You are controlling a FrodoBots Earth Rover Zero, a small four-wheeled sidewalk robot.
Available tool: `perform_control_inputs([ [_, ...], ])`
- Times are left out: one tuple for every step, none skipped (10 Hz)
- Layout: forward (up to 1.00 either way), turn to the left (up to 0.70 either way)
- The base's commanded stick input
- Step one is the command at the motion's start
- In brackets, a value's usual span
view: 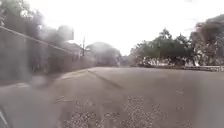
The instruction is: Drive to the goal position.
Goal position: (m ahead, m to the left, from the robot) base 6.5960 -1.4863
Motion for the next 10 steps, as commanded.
perform_control_inputs([
  [0.00, 0.00],
  [0.00, 0.00],
  [0.00, 0.00],
  [0.00, 0.00],
  [0.00, 0.00],
  [0.00, 0.00],
  [0.00, 0.00],
  [0.08, 0.00],
  [0.32, 0.00],
  [0.55, 0.00],
])
